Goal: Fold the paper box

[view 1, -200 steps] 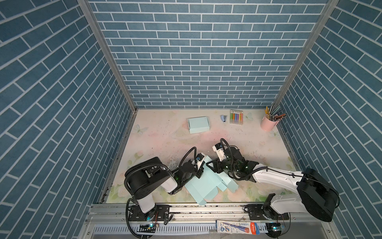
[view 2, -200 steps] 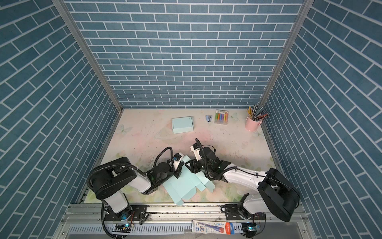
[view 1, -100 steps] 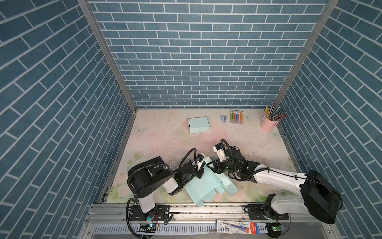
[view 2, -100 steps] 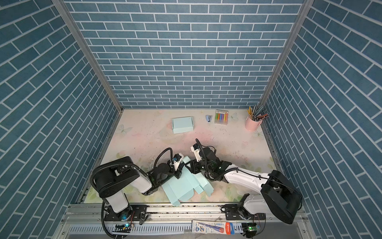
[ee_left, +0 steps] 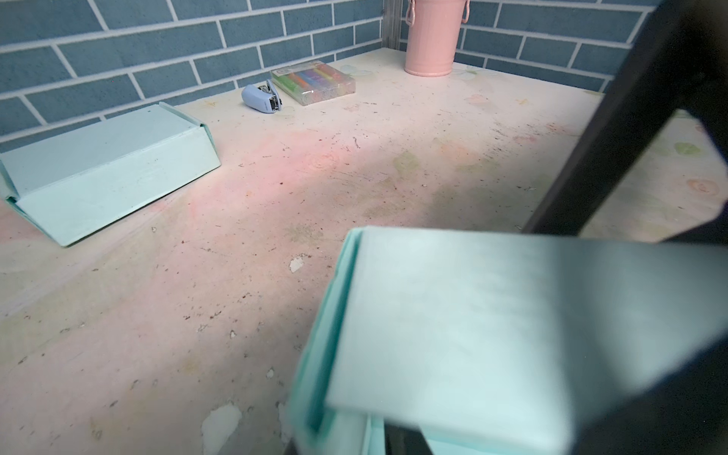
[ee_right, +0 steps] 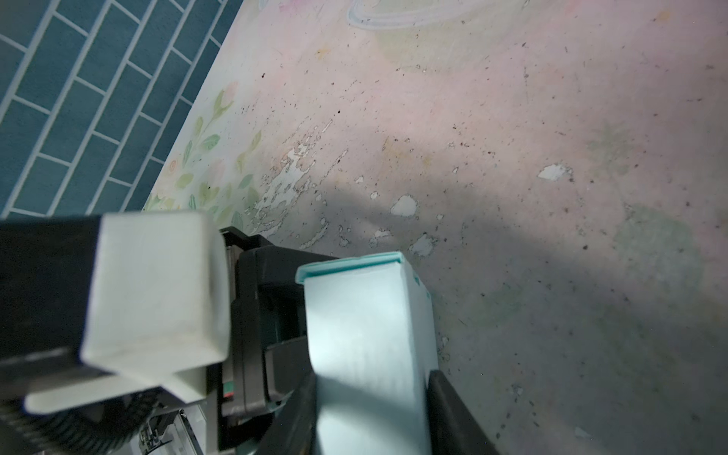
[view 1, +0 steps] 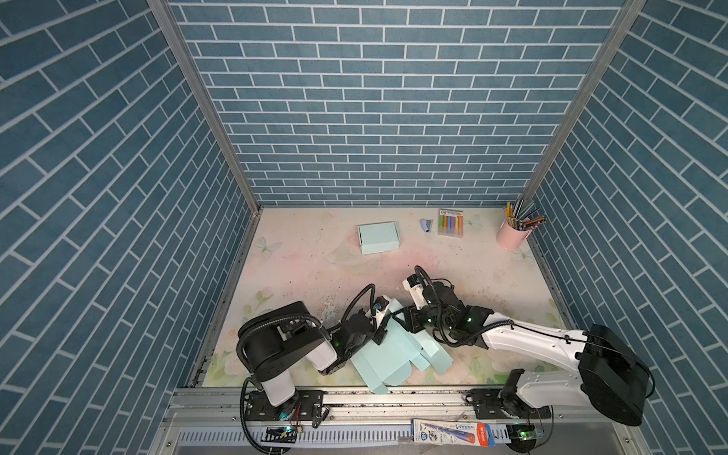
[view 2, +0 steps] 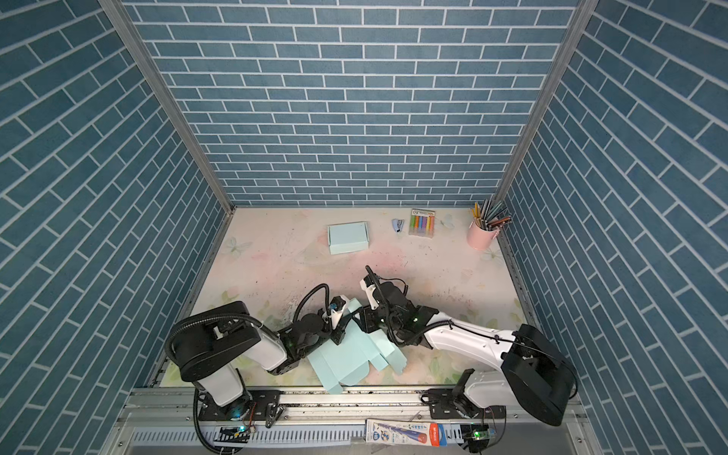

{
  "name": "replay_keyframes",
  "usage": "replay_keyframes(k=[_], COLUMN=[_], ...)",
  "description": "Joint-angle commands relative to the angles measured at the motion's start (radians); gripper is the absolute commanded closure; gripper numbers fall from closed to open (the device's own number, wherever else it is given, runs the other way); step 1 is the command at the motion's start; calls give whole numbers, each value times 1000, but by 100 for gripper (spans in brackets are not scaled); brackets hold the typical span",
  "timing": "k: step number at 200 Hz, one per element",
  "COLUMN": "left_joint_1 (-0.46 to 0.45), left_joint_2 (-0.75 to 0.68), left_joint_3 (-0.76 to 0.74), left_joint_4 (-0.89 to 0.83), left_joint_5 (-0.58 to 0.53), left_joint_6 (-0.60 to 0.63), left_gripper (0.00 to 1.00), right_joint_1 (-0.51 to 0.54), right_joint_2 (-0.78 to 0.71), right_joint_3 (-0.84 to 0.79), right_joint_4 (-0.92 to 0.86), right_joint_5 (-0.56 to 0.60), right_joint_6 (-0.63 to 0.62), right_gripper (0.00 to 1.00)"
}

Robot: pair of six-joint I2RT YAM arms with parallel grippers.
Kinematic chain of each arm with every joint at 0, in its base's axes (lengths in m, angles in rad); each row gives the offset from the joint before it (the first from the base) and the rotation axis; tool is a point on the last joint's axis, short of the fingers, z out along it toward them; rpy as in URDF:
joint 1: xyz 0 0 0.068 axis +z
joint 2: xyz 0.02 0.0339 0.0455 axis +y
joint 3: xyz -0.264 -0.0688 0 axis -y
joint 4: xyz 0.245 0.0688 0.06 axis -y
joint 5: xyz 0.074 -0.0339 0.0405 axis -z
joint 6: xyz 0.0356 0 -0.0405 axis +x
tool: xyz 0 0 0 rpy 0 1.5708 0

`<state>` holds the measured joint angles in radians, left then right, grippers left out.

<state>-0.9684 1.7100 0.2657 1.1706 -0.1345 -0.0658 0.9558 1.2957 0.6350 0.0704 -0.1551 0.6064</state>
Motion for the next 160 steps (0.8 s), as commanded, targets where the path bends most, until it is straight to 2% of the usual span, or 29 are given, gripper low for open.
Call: replay_keyframes(k=[1, 28, 74, 93, 110, 122, 133, 148, 160], left_joint_1=[-9, -12, -9, -10, -9, -9, -9, -7, -6], left_joint_2=[-27, -55, -90, -102, -109, -116, -126, -143, -164], left_joint_3=[-7, -13, 8, 7, 1, 2, 20, 45, 57], left_joint_4=[-9, -13, -76, -94, -97, -110, -157, -234, -289], left_joint_5=[19, 1, -25, -20, -16, -30, -66, -123, -162], left_joint_6=[-2, -3, 6, -1, -13, -27, -47, -80, -110], left_gripper=[72, 73, 96, 99, 100, 100, 100, 100, 100], right_joint_1=[5, 8, 12, 18, 22, 41, 69, 111, 138], right_joint_2=[-9, -2, -17, -33, -49, -66, -95, -147, -198], right_joint_3=[25, 30, 38, 44, 59, 88, 127, 171, 177], right_joint_4=[-7, -9, -22, -33, -52, -92, -163, -247, -282], right_joint_5=[14, 12, 23, 41, 58, 108, 201, 370, 442], right_joint_6=[-20, -30, -54, -76, -101, -133, -155, -163, -159], right_gripper=[56, 56, 55, 54, 48, 41, 34, 32, 34])
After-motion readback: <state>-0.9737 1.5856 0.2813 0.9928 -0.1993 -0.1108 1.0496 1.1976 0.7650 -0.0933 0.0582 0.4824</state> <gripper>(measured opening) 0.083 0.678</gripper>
